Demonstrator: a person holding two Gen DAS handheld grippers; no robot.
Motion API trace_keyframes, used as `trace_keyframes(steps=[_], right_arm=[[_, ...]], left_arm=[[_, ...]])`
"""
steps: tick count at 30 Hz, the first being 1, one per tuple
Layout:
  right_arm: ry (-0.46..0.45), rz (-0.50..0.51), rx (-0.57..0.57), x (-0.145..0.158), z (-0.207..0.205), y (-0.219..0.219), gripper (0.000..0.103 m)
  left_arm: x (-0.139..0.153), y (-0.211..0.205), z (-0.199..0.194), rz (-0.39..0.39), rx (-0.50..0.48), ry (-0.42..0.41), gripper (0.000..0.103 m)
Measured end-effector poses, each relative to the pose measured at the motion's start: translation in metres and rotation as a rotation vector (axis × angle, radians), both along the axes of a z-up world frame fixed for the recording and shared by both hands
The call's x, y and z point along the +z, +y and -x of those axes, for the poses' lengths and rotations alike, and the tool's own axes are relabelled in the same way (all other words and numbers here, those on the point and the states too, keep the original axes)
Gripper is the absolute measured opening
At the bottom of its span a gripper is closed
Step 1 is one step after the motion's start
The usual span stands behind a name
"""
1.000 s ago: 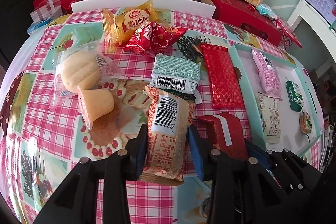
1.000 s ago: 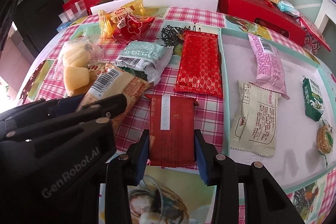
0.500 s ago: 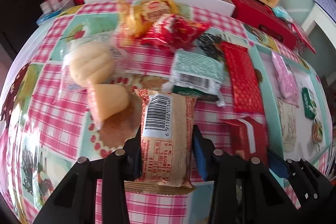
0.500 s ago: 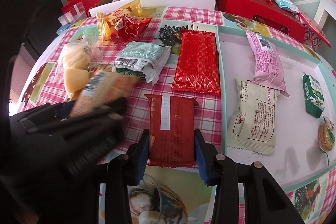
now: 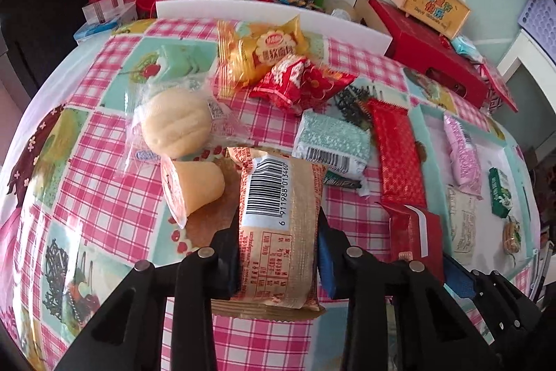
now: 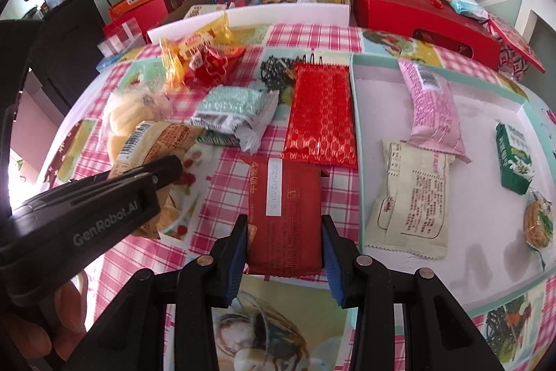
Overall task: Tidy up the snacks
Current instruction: 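Carry the bread bag with the left gripper while the right carries the red pack over the tray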
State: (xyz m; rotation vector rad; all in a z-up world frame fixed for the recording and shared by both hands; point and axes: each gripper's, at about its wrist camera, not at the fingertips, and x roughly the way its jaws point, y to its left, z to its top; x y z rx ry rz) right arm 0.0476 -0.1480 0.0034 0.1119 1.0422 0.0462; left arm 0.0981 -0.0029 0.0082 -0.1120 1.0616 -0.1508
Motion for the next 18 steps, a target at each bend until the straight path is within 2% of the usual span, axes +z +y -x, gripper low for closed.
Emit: trace_keyframes(steps=[6, 12, 18], right_arm=[[-0.083, -0.017, -0.028, 0.028, 0.01, -0.009, 0.042], [-0.132, -0.017, -0.086, 0.048, 0.018, -0.028, 0.042], [-0.124, 0.006, -0.24, 0.048, 0.026, -0.081, 0.042]], left_arm=[[0.032, 0.0, 0.01, 0.027, 0.0, -0.084, 0.037], [0.046, -0.015, 0.015, 0.041, -0.028, -0.121, 0.037], [0.047, -0.056, 0.02, 0.035, -0.122, -0.127, 0.037]])
